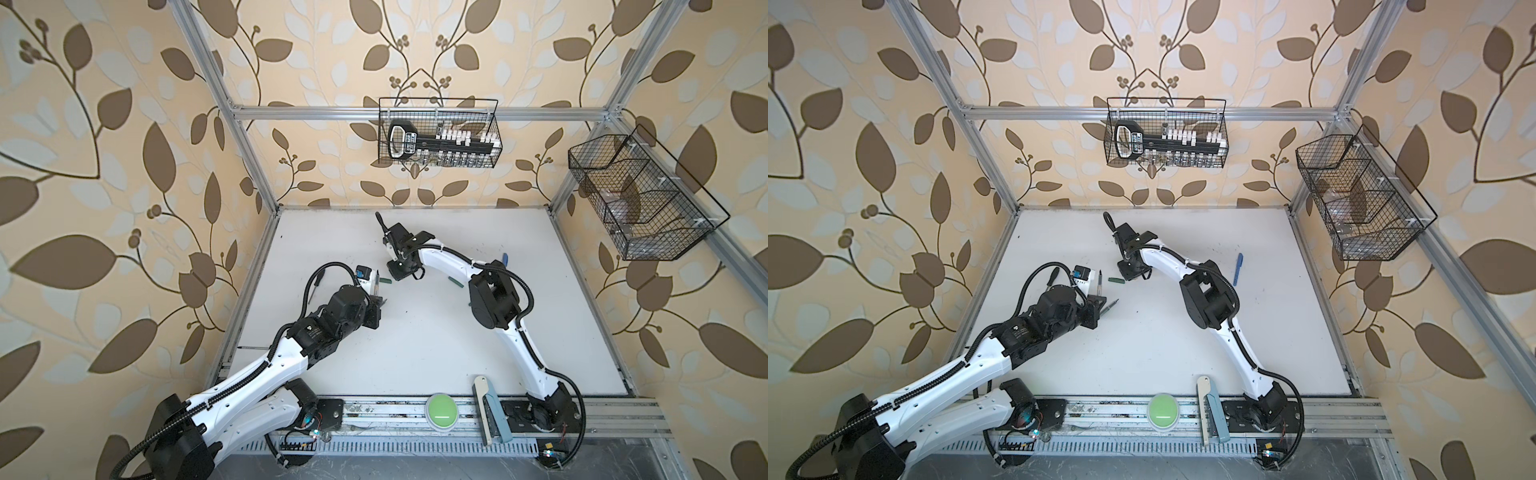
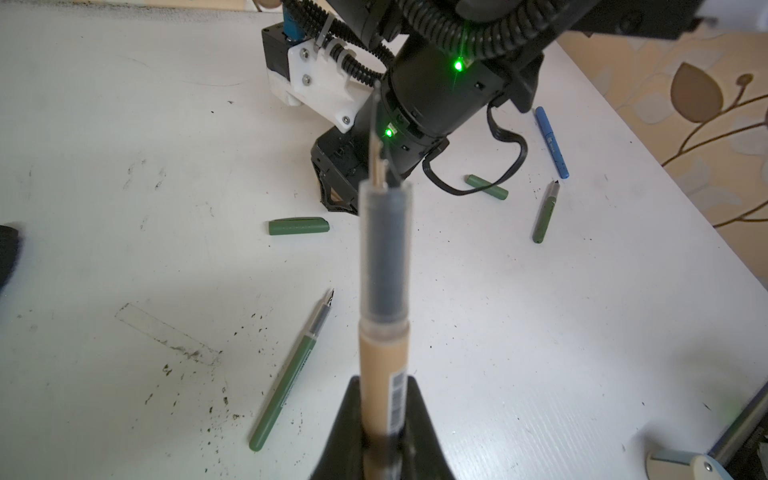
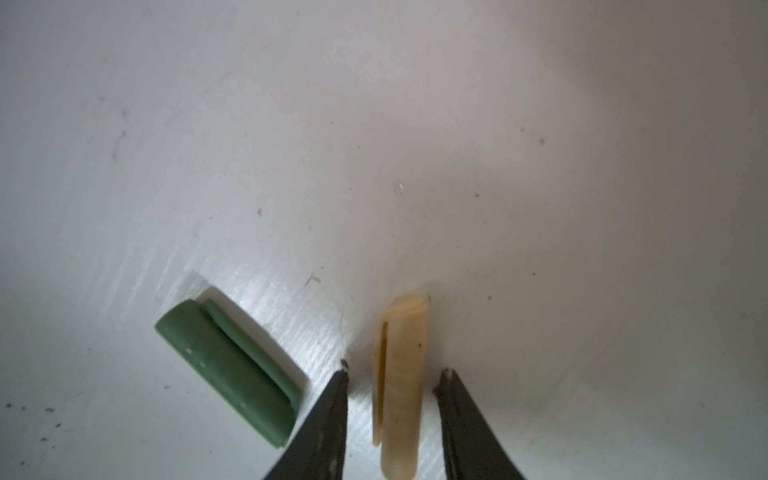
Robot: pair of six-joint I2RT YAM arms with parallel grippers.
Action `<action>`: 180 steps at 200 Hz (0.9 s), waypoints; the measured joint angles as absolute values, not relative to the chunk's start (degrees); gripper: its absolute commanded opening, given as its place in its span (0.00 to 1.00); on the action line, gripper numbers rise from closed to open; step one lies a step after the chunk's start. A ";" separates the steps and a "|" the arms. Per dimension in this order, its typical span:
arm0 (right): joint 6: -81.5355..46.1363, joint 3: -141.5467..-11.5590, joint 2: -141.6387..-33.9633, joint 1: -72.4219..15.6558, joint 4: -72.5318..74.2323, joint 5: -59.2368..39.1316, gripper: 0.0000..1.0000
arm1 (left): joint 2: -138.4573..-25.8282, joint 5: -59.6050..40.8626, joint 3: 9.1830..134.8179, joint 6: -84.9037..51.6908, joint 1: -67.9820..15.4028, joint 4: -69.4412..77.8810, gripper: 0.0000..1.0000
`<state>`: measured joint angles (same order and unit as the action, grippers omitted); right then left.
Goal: Insert the pens into the pen caps
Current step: 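Lower the right gripper onto the beige cap and close on it, then lift the beige cap with the right gripper toward the pen held by the left gripper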
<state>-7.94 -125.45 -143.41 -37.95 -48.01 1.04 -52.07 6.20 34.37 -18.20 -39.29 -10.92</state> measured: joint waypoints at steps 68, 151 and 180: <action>-6.87 -129.82 -145.82 -37.10 -50.22 -0.54 0.28 | -52.47 6.15 34.37 -18.17 -39.29 -10.92 0.00; -7.09 -118.65 -139.55 -35.11 -45.93 -3.33 0.13 | -59.70 3.64 36.42 -15.33 -39.29 -8.34 0.00; -8.32 -108.09 -133.36 -33.50 -42.94 -5.98 0.12 | -62.94 2.44 38.06 -13.80 -39.29 -5.39 0.00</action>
